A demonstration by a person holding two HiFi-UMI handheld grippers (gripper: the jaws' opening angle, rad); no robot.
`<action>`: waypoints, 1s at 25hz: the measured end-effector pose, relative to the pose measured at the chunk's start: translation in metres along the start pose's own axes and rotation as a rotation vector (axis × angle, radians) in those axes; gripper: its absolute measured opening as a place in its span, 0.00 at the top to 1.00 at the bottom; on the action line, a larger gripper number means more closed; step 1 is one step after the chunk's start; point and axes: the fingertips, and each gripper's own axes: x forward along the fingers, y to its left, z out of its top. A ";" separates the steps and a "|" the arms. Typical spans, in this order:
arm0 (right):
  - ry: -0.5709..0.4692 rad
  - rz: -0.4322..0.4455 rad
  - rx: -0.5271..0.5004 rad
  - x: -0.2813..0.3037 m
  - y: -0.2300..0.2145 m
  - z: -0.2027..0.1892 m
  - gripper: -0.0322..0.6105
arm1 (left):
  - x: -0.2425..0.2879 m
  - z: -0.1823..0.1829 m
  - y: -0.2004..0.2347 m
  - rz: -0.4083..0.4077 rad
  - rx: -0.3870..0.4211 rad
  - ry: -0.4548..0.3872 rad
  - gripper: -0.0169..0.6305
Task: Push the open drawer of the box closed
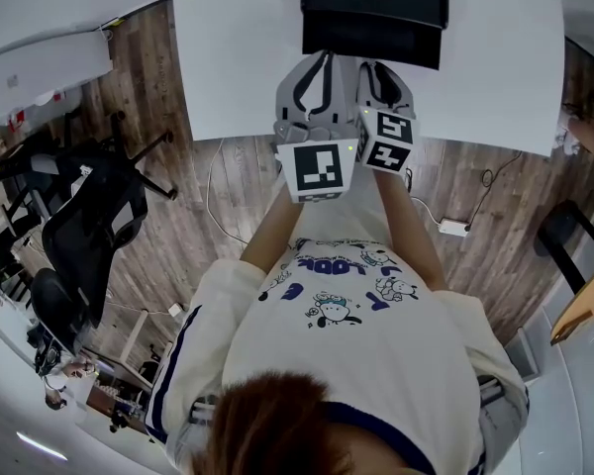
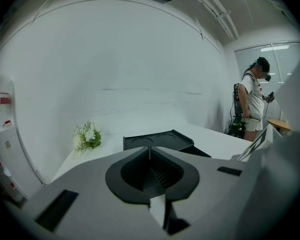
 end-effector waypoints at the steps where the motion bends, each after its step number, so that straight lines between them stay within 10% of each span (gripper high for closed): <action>1: 0.000 -0.001 0.002 0.001 0.001 0.001 0.83 | 0.001 0.001 0.001 -0.001 -0.002 -0.003 0.94; 25: -0.015 -0.064 0.001 0.033 -0.013 0.029 0.83 | 0.045 0.006 0.022 -0.054 -0.017 0.025 0.94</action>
